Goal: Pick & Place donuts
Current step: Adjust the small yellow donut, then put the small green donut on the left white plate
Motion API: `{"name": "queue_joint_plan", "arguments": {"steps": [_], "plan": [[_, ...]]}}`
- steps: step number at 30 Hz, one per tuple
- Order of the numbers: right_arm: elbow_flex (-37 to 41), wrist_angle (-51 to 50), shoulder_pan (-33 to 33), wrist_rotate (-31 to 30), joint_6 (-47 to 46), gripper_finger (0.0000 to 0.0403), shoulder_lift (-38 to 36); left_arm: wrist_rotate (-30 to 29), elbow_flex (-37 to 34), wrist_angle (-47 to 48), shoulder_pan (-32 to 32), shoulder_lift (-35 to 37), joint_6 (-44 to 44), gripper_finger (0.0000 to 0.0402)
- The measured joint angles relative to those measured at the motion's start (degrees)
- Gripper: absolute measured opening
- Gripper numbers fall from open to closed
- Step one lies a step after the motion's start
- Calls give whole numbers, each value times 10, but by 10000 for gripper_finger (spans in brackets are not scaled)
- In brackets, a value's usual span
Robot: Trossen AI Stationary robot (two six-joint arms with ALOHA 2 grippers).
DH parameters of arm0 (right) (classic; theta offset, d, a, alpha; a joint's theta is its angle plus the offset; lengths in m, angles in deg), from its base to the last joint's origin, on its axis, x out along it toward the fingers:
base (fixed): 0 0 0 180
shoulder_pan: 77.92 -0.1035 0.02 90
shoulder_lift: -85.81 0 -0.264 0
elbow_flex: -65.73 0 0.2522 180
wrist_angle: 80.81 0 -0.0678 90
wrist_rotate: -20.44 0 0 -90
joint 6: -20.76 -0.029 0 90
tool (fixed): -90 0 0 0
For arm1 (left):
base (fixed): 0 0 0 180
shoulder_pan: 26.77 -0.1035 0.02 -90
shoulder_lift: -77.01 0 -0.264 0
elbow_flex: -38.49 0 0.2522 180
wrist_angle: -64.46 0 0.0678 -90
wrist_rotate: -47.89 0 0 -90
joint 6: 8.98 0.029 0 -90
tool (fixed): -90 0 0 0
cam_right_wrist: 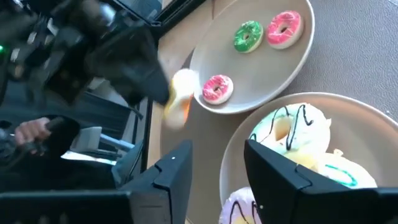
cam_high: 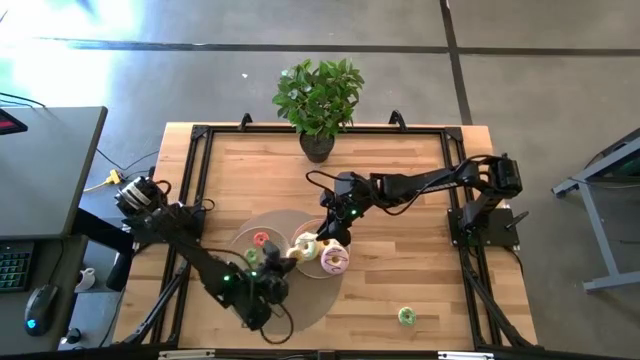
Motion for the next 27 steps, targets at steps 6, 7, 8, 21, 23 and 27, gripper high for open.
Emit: {"name": "queue_joint_plan", "arguments": {"steps": [6,7,8,21,23,27], "plan": [[0,-5,-1,3,0,143,0,191,0,209,-6,12,-341,0],[0,-5,-1,3,0,143,0,223,-1,218,-9,13,-362,0],[0,-5,-1,2,0,142,0,249,-3,220,-10,13,-371,0],[0,-5,-1,3,0,142,0,305,-26,204,-85,12,-358,44],[0,-5,-1,3,0,142,0,312,-26,187,-101,12,-331,58],[0,-5,-1,3,0,142,0,352,-26,169,-127,12,-299,85]]}}
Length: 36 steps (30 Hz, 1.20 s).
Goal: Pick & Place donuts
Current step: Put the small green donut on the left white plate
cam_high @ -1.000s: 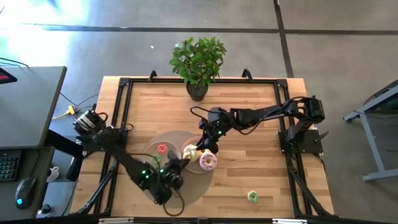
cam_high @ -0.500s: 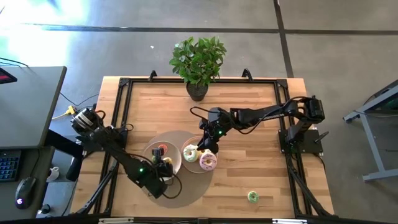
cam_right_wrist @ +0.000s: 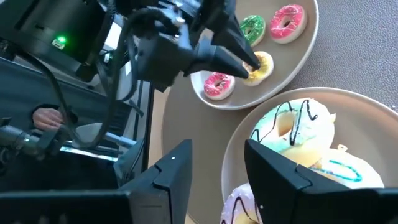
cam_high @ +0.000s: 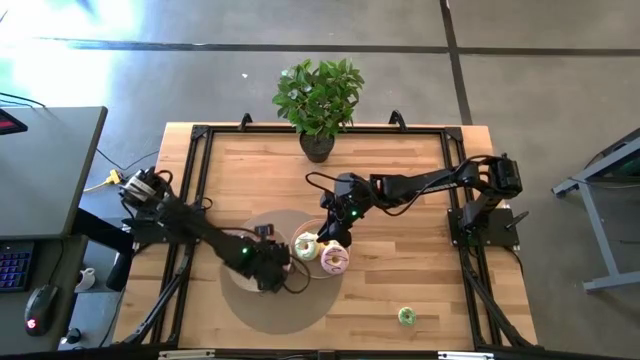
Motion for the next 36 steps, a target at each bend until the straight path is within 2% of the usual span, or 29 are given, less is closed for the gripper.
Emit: {"name": "queue_joint_plan", "arguments": {"steps": [4,7,10,13,17,21,23,27,29,33,36], "plan": [[0,-1,-3,36,3,142,0,24,0,1,-12,0,2,103],[0,-3,-15,61,4,142,-7,-10,8,1,-10,0,4,105],[0,-12,-40,44,20,142,-33,-48,27,0,-3,0,11,102],[-1,-71,-77,-8,52,142,-71,-81,48,-2,-2,0,21,96],[-1,-248,-158,-146,74,142,-121,-83,54,-19,-3,0,16,94],[-1,-441,-255,-222,31,142,-142,-81,54,-31,-2,0,10,94],[2,-495,-312,-243,-9,142,-140,-77,54,-36,-2,0,-6,94],[40,-455,-411,-238,-101,142,-133,-89,54,-48,-2,0,-41,94],[61,-411,-446,-265,-148,142,-132,-103,54,-58,-2,0,-59,94],[97,-364,-488,-314,-219,142,-133,-151,54,-77,-2,0,-75,94],[130,-327,-505,-321,-270,142,-133,-192,54,-89,-2,0,-75,94]]}}
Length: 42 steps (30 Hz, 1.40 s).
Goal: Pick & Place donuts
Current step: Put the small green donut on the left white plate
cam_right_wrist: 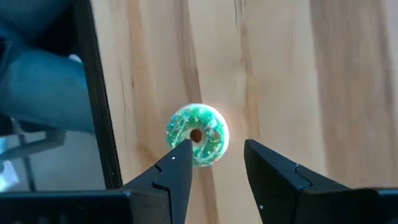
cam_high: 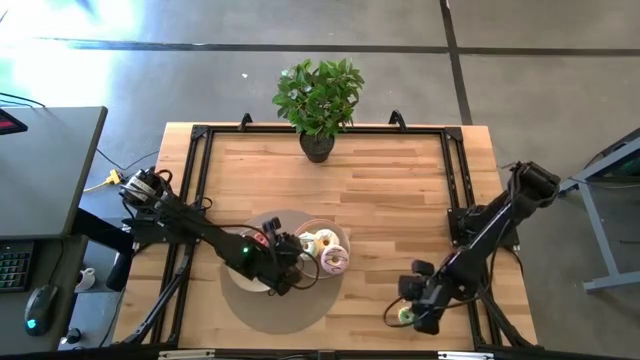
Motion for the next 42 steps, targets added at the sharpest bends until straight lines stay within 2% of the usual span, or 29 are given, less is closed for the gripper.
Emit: {"name": "queue_joint_plan", "arguments": {"steps": [5,11,19,27,37,42], "plan": [[67,106,-26,-9,-74,142,0,-48,0,-3,0,1,16,94],[113,193,-39,-32,-76,142,0,-76,12,1,-5,4,36,94],[121,201,-40,-44,-39,142,7,-72,37,3,-8,4,37,94],[118,241,-40,-17,3,140,63,-71,38,6,-8,4,47,94],[121,229,-40,-43,5,92,50,-71,38,19,-4,18,46,94],[121,221,-39,-40,5,95,49,-60,38,22,-4,34,46,94]]}}
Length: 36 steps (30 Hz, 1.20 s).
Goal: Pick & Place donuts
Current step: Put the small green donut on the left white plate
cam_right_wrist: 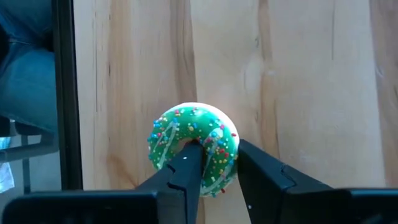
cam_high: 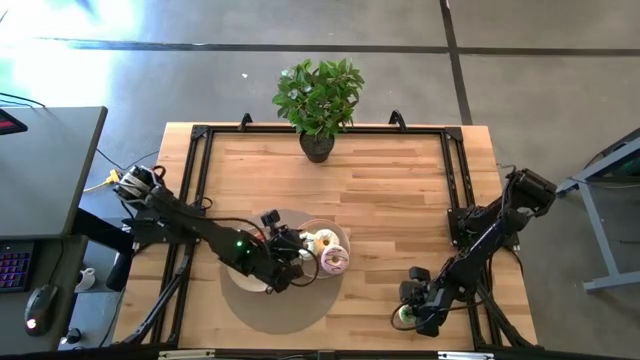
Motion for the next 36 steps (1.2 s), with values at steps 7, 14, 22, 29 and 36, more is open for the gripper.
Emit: {"name": "queue_joint_plan", "arguments": {"steps": [7,14,22,29,36], "plan": [[-1,0,0,0,21,136,-1,11,0,3,0,5,0,94],[-1,-12,0,-4,30,151,-1,10,0,5,0,5,0,94],[-1,-13,11,5,44,141,-1,10,0,5,0,5,2,94],[-8,-9,33,27,53,41,0,5,11,52,12,34,-16,94],[-77,-7,91,-37,169,25,0,-18,106,279,62,74,-109,94]]}}
